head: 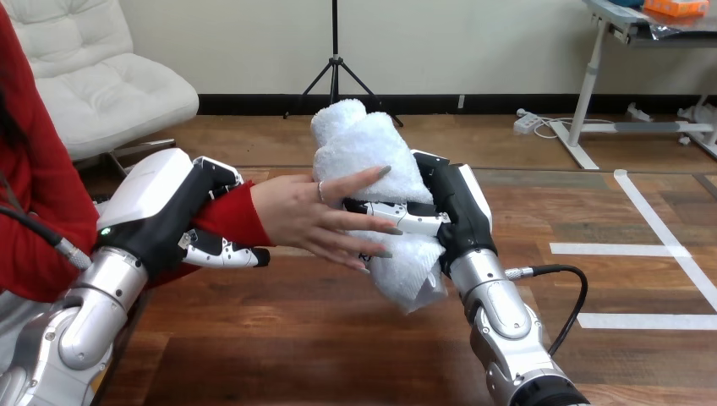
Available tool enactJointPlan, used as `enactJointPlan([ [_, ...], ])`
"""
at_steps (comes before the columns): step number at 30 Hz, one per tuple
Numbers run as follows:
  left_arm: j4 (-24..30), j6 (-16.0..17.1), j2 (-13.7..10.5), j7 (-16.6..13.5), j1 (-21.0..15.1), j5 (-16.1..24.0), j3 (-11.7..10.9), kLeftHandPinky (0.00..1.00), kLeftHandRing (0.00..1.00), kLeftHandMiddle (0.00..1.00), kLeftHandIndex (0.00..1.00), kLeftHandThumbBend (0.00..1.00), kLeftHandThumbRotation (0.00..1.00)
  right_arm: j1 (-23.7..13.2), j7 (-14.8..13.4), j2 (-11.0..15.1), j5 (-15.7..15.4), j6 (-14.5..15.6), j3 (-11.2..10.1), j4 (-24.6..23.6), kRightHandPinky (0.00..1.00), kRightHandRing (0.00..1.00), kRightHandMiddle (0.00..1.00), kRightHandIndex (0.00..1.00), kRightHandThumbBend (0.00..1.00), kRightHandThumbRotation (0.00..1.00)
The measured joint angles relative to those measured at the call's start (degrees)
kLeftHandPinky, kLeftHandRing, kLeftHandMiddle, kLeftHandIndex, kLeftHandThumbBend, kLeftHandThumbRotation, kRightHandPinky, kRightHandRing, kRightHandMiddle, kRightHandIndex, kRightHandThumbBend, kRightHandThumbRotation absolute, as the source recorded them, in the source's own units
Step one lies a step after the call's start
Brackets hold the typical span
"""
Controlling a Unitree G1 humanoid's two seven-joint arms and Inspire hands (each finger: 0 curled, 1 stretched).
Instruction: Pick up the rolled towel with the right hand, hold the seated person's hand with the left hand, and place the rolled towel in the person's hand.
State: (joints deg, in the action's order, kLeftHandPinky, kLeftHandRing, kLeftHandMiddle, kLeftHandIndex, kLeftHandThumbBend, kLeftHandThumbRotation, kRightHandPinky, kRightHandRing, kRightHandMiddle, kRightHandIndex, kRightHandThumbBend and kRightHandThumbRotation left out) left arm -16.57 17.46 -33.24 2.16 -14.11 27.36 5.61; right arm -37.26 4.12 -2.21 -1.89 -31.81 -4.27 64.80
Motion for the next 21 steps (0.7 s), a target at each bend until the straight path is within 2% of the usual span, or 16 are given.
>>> enactJointPlan([
  [21, 0.00, 0.00, 0.11, -0.26, -0.03, -1.08, -1.09, 0.27, 0.31, 0.36, 0.36, 0.73, 0.00, 0.36, 0.91, -0.02, -0.02, 0.00, 1.18, -2.61, 0.31, 0.36, 0.41, 0.43, 0.79, 0.00],
])
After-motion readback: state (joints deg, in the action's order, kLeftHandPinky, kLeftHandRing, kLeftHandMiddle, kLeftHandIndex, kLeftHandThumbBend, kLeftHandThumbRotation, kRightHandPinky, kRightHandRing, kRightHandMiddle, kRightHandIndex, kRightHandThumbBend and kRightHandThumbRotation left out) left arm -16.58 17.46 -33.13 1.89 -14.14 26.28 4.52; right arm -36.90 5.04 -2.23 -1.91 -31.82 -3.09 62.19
